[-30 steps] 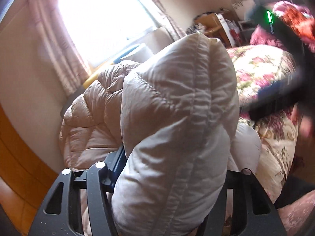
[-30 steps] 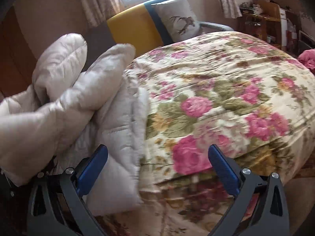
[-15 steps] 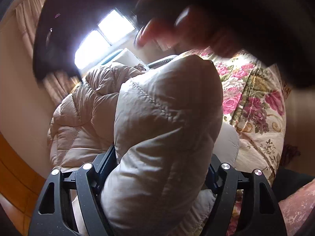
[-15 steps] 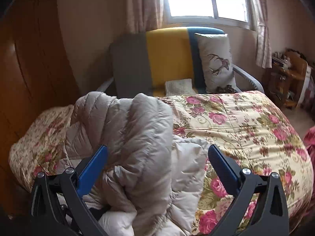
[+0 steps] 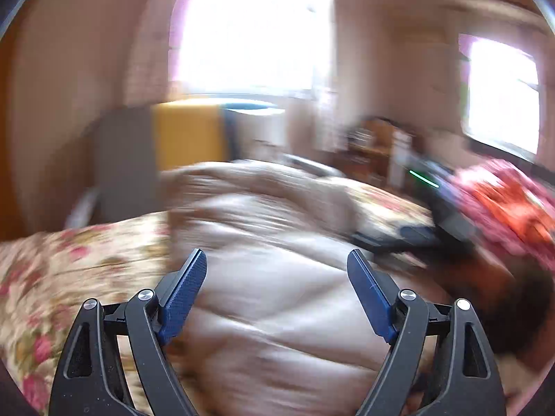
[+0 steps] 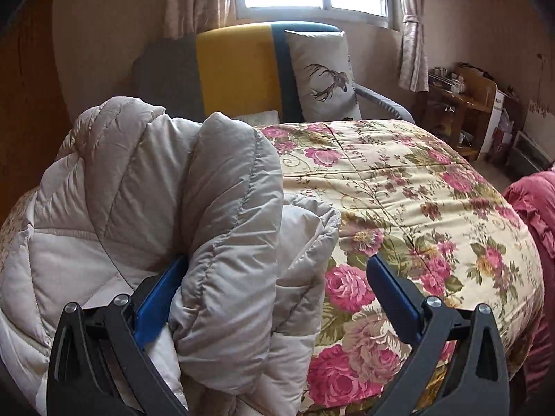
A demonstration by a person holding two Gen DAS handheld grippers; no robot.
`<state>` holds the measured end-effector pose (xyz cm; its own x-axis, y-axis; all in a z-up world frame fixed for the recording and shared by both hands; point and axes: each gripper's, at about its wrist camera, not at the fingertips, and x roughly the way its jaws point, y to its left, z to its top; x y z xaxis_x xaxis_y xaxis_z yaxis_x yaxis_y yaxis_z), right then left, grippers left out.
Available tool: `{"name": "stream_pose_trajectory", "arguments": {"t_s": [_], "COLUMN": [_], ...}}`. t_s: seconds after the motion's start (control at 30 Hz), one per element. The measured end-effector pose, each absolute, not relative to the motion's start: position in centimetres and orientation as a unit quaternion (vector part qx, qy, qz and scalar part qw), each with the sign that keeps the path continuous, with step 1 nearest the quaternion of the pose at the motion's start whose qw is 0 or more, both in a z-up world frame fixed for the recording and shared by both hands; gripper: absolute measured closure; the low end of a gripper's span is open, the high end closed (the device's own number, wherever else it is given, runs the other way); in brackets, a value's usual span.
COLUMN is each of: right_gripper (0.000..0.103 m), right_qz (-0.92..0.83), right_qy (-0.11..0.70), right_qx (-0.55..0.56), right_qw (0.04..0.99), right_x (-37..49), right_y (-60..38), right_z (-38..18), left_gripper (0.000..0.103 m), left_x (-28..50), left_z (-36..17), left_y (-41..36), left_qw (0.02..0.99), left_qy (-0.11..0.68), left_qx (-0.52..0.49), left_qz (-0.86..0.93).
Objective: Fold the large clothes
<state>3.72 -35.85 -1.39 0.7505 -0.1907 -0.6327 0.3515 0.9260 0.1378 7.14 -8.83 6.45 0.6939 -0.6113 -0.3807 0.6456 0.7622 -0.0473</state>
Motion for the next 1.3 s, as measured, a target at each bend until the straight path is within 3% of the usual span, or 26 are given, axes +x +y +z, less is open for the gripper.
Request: {"name": "stream_pose_trajectory", "arguments": {"t_s": [0.17, 0.3, 0.4, 0.53, 0.67, 0.83, 0.9, 1.3], "right_gripper": [0.002, 0.002, 0.002, 0.002, 0.002, 0.002, 0.002, 0.002], "right_qz": [-0.138, -0.14, -0.168, -0.204, -0.151, -0.117, -0.136, -0.087], "right_qy": [0.293, 0.315, 0.324, 0.277, 0.268, 0.315, 0.342, 0.391], "right_qx": [0.159, 0.144, 0.111, 0.089, 0.083, 0.041, 0.03, 0.163], "right_qw": [0.933, 0.928, 0.924, 0.935, 0.948, 0.941, 0.929, 0.902], "right_x": [2.6, 3.6, 3.3, 1.6, 4.2, 9.9, 11.9, 17.0], "right_y": [-36.0, -36.1, -36.4, -35.6, -32.8, -30.2, -31.0, -38.8], "right_z": [-2.4, -1.9, 1.0, 7.0, 10.2, 6.7, 3.8, -3.5], "left_gripper": [0.021, 0.021, 0.021, 0.021, 0.021, 0.02, 0.015, 0.006], "left_x": [13.4, 13.9, 13.5, 12.9, 12.8, 12.9, 13.3, 18.2], "left_z": [6.1, 2.5, 1.0, 0.4, 0.6, 0.8, 0.8, -1.8], "left_y": [-8.7, -14.0, -15.4, -15.6, -16.3, -16.8, -16.7, -19.6], "left_qw": [0.929, 0.928, 0.929, 0.934, 0.934, 0.932, 0.931, 0.91], "left_qy": [0.257, 0.276, 0.276, 0.261, 0.257, 0.256, 0.263, 0.337], "left_qx": [0.017, 0.103, 0.119, 0.132, 0.149, 0.171, 0.169, 0.098], "left_qz": [-0.264, -0.229, -0.217, -0.208, -0.201, -0.192, -0.188, -0.221]}}
